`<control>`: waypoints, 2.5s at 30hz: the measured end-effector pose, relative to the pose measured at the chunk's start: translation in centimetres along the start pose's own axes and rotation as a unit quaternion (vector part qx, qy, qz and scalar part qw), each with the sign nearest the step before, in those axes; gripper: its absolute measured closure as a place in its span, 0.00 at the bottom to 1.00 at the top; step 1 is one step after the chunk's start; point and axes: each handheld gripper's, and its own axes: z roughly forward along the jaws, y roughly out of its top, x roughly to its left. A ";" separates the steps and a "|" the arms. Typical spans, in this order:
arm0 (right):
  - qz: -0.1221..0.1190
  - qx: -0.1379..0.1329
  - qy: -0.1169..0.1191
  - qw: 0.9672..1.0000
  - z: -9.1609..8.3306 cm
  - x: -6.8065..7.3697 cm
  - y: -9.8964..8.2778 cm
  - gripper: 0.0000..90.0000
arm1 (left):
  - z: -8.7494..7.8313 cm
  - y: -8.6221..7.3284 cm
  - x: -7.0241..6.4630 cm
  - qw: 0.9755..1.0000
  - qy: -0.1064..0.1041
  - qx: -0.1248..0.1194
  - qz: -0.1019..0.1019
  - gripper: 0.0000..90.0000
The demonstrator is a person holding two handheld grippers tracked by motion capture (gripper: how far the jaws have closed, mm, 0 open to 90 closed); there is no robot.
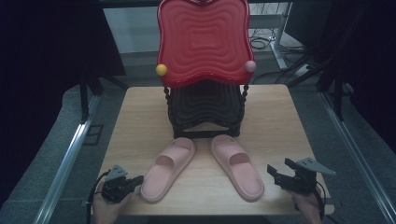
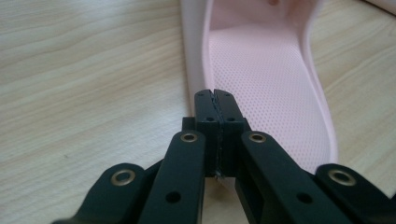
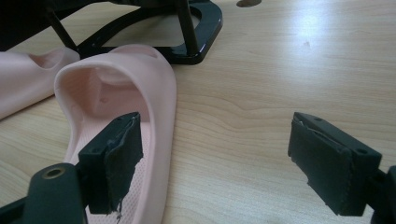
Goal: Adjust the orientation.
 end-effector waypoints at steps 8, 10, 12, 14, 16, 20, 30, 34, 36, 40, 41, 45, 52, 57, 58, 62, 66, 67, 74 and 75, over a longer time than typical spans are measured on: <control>0.002 -0.003 0.001 1.000 -0.2 0.0 0.1 0.20 | 0.3 -0.2 -1.6 1.000 -0.028 0.006 0.007 1.00; 0.004 -0.005 0.001 1.000 -0.3 0.1 0.1 0.20 | 0.4 -0.2 -2.0 0.999 -0.033 0.008 0.010 1.00; 0.003 -0.004 0.001 1.000 -0.3 0.1 0.1 0.20 | 0.4 -0.2 -2.1 0.999 -0.034 0.008 0.011 1.00; 0.005 -0.004 0.000 1.000 -0.3 0.0 0.1 0.19 | 0.4 -0.2 -2.4 0.999 -0.037 0.009 0.012 1.00; 0.006 -0.002 -0.001 1.000 -0.2 0.0 0.0 0.19 | 0.6 -0.2 -2.5 0.999 -0.044 0.008 0.009 1.00; 0.007 0.001 -0.001 1.000 -0.1 0.0 -0.1 0.19 | 0.7 -0.2 -2.8 0.999 -0.049 0.010 0.010 1.00; 0.008 -0.001 -0.002 1.000 -0.3 -0.1 0.0 0.19 | 1.2 0.3 -5.5 0.996 -0.074 0.026 0.039 1.00; 0.011 -0.003 -0.003 1.000 -0.4 -0.2 0.0 0.19 | 1.6 0.8 -7.1 0.994 -0.089 0.034 0.059 1.00; 0.013 -0.003 -0.001 1.000 -0.4 -0.4 0.0 0.19 | 2.0 1.1 -8.0 0.992 -0.097 0.039 0.067 1.00; 0.014 -0.003 -0.003 1.000 -0.4 -0.4 0.0 0.20 | 2.9 1.4 -9.2 0.990 -0.115 0.045 0.073 1.00; 0.014 -0.003 -0.004 1.000 -0.4 -0.5 0.0 0.20 | 3.2 1.5 -9.5 0.989 -0.117 0.048 0.079 1.00; 0.014 -0.004 -0.004 1.000 -0.4 -0.4 0.0 0.19 | 4.1 2.1 -10.5 0.987 -0.127 0.049 0.088 1.00; 0.014 -0.001 -0.004 1.000 -0.3 -0.4 -0.1 0.20 | 5.5 3.2 -11.4 0.984 -0.140 0.049 0.094 1.00; 0.013 0.000 -0.004 1.000 -0.3 -0.4 -0.2 0.19 | 6.3 3.8 -11.8 0.984 -0.144 0.050 0.096 1.00; 0.012 0.000 -0.004 1.000 -0.3 -0.4 -0.2 0.20 | 6.4 3.9 -11.9 0.984 -0.144 0.051 0.096 1.00; 0.013 -0.001 -0.005 1.000 -0.3 -0.5 -0.2 0.20 | 6.2 4.2 -11.9 0.984 -0.141 0.049 0.100 1.00; 0.014 -0.003 -0.005 1.000 -0.5 -0.6 -0.1 0.20 | 4.8 5.1 -11.1 0.984 -0.144 0.026 0.100 1.00; 0.011 -0.003 -0.006 1.000 -0.5 -0.5 -0.1 0.20 | 4.5 5.4 -10.7 0.985 -0.142 0.019 0.097 0.99; -0.018 -0.012 0.009 1.000 -0.7 1.2 0.4 0.20 | 1.9 8.2 -7.5 0.988 -0.118 -0.082 0.065 0.75; -0.021 -0.015 0.015 1.000 -0.8 1.7 0.6 0.22 | 1.6 8.5 -7.1 0.988 -0.107 -0.096 0.061 0.63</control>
